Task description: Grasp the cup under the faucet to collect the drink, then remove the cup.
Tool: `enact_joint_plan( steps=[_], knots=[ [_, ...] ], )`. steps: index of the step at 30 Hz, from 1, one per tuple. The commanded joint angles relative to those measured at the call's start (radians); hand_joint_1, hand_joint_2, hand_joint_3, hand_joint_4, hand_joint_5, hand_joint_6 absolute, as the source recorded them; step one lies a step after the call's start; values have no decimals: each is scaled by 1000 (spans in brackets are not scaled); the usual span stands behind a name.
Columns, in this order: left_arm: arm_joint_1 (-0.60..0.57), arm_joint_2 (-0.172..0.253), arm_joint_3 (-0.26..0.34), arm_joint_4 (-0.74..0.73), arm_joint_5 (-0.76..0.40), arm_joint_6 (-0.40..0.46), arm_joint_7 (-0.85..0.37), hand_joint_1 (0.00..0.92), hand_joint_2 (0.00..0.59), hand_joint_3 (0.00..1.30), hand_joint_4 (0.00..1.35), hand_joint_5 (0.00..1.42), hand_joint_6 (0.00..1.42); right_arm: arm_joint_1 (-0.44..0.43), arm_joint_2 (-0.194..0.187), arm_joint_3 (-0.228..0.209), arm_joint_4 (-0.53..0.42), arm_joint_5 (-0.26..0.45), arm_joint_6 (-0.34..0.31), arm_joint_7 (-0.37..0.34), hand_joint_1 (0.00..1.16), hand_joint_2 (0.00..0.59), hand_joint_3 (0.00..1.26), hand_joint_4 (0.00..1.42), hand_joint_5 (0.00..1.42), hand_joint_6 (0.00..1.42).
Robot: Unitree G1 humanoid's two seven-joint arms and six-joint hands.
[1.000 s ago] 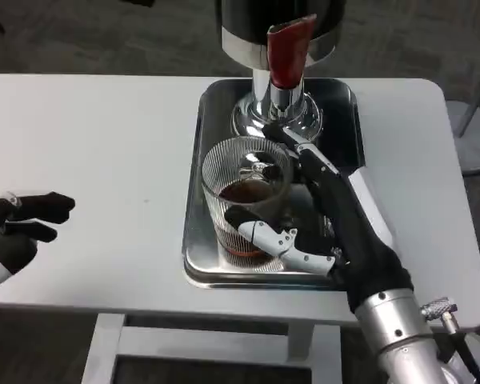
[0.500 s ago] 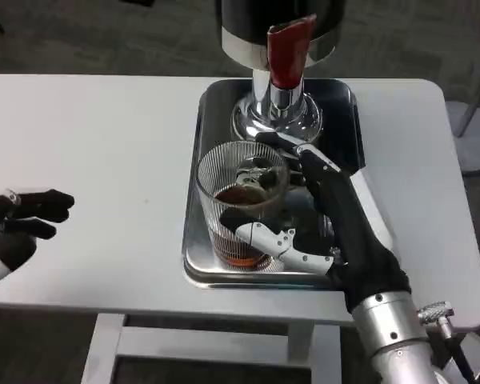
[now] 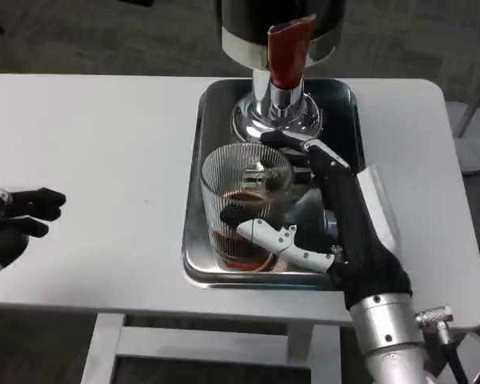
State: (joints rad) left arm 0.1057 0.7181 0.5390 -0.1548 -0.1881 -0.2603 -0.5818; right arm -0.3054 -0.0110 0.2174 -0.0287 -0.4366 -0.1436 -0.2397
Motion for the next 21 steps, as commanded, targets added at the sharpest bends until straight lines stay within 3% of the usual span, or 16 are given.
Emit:
enact_joint_plan(
  steps=[1, 8, 21],
  knots=[
    [-1, 15, -3, 32, 3, -24, -12, 0, 68, 322, 294, 326, 348, 0, 14, 7, 16, -9, -41, -29, 785, 246, 475, 673, 773, 1127],
    [-13, 21, -7, 69, 0, -45, -15, 0, 68, 322, 294, 326, 348, -11, 22, 10, 37, -25, -51, -55, 787, 242, 512, 706, 813, 1206],
    [-31, 28, -12, 109, -2, -72, -22, 0, 69, 322, 294, 326, 348, -10, 39, 5, 42, -66, -79, -150, 851, 195, 673, 892, 1044, 1409]
  ],
)
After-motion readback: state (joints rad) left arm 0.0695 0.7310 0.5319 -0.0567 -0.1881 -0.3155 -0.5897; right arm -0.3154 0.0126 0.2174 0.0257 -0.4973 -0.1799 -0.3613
